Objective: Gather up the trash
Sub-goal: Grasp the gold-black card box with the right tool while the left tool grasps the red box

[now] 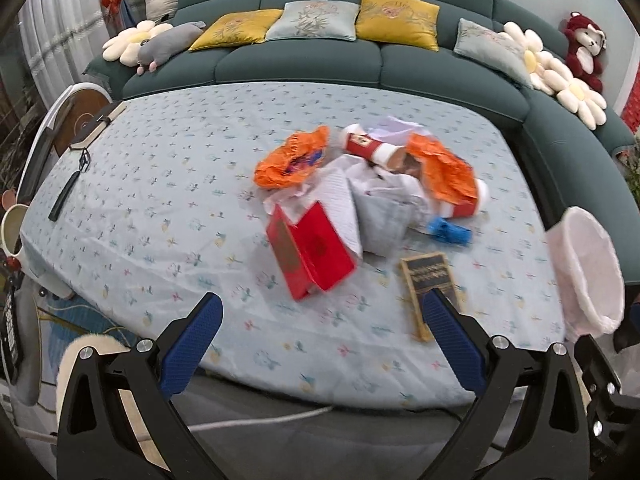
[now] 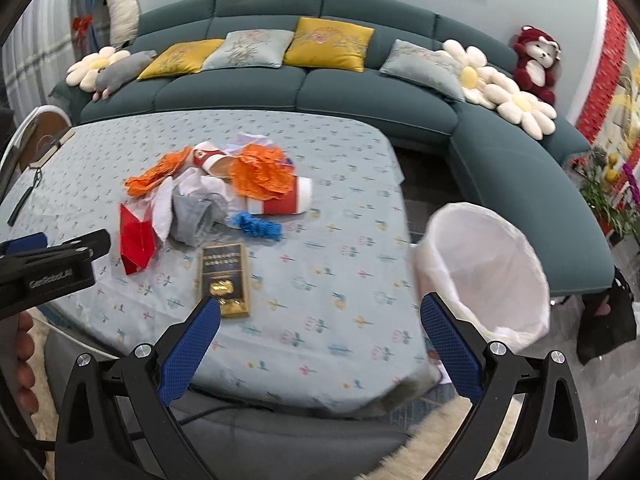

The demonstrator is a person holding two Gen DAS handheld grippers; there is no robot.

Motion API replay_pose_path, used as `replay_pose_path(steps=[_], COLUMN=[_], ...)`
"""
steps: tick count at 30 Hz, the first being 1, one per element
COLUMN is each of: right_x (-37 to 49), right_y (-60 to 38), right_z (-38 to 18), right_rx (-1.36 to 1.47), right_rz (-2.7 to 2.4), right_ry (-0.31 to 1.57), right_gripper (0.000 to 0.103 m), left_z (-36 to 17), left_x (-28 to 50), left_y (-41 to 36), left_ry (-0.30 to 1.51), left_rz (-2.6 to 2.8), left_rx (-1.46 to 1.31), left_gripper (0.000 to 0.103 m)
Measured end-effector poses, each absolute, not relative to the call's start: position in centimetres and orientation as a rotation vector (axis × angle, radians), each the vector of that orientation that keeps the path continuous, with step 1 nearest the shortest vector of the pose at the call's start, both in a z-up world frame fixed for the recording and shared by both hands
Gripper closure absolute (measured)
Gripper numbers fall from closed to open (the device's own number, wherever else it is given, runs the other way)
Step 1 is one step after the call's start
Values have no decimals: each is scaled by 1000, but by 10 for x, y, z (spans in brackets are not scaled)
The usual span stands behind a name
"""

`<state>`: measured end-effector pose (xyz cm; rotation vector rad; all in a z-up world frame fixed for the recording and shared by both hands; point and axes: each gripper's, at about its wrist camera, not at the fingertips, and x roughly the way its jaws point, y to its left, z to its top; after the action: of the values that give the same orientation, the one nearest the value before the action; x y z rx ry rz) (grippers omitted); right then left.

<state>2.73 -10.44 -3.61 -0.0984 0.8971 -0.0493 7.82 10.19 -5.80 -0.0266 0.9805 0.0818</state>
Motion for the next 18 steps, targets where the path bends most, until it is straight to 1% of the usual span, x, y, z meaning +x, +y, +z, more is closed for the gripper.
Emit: replay_pose_path(steps=[8, 12, 16, 18], right_x=[69, 88, 103, 109], right_y=[-69, -52, -40, -35], right_z=[-71, -93, -111, -120], right_rx=[-99, -108, -94, -100], right_rz=[3, 20, 36, 37], right_ry=[972, 1018, 1054, 1064], right_gripper=[7, 8, 9, 9], left_z=[-94, -113, -126, -132], left_x=[125, 144, 154, 157], left_y=[126, 133, 137, 139], left_ry=[1051, 1094, 1118, 1132], left_rz=[103, 96, 90, 83], left_rx=[-64, -68, -79, -91], left_gripper=[9, 16, 19, 26])
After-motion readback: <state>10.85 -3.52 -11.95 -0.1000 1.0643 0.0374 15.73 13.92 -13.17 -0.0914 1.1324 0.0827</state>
